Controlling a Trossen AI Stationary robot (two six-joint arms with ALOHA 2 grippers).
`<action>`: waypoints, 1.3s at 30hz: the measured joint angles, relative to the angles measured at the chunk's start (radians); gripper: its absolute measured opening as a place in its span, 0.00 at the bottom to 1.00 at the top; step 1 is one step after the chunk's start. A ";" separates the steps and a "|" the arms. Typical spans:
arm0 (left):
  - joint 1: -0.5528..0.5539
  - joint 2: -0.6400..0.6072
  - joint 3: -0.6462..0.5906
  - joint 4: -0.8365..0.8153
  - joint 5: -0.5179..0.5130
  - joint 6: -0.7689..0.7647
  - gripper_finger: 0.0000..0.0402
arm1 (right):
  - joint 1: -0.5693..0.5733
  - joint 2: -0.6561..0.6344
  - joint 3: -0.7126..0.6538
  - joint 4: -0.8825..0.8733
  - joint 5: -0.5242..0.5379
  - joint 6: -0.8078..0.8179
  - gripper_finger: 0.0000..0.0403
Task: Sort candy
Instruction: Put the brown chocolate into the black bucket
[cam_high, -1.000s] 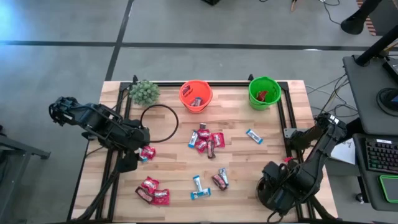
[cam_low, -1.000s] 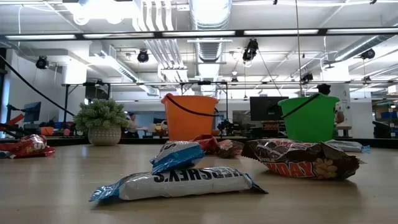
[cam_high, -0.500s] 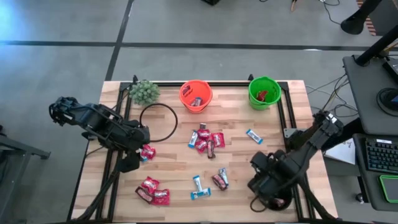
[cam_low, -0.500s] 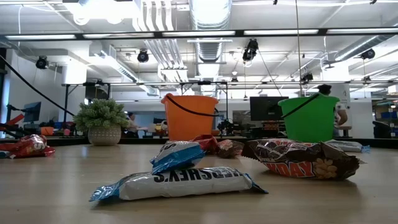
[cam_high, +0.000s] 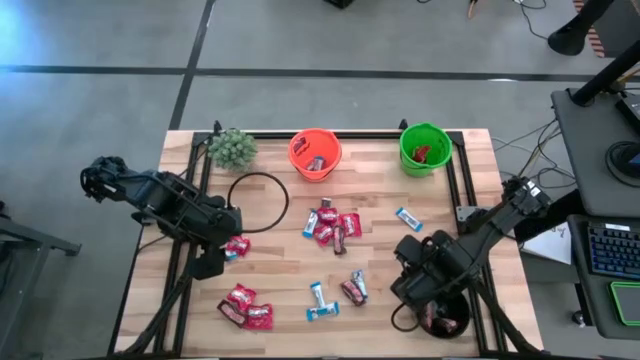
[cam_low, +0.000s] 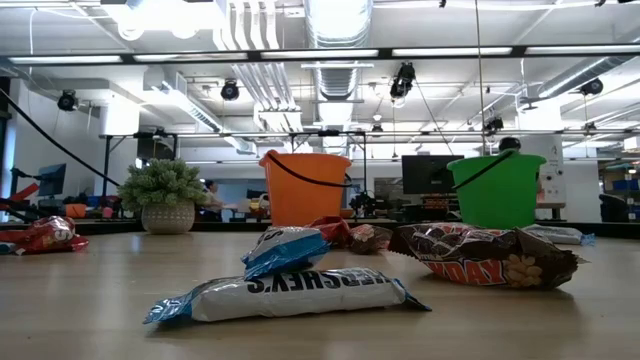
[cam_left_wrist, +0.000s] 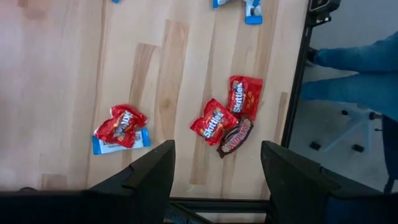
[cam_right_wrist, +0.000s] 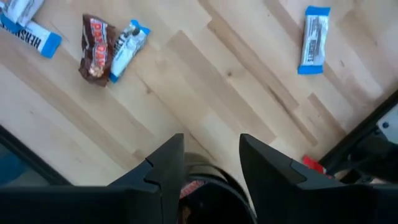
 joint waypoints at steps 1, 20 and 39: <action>0.000 0.000 -0.001 0.000 -0.001 -0.006 0.55 | -0.003 0.000 0.000 0.000 0.013 -0.004 0.37; -0.029 0.152 -0.059 0.270 0.254 0.030 0.55 | -0.016 0.000 0.009 0.002 0.093 -0.005 0.44; 0.003 0.114 -0.084 0.289 0.162 0.241 0.55 | -0.017 0.000 0.010 0.008 0.120 0.057 0.43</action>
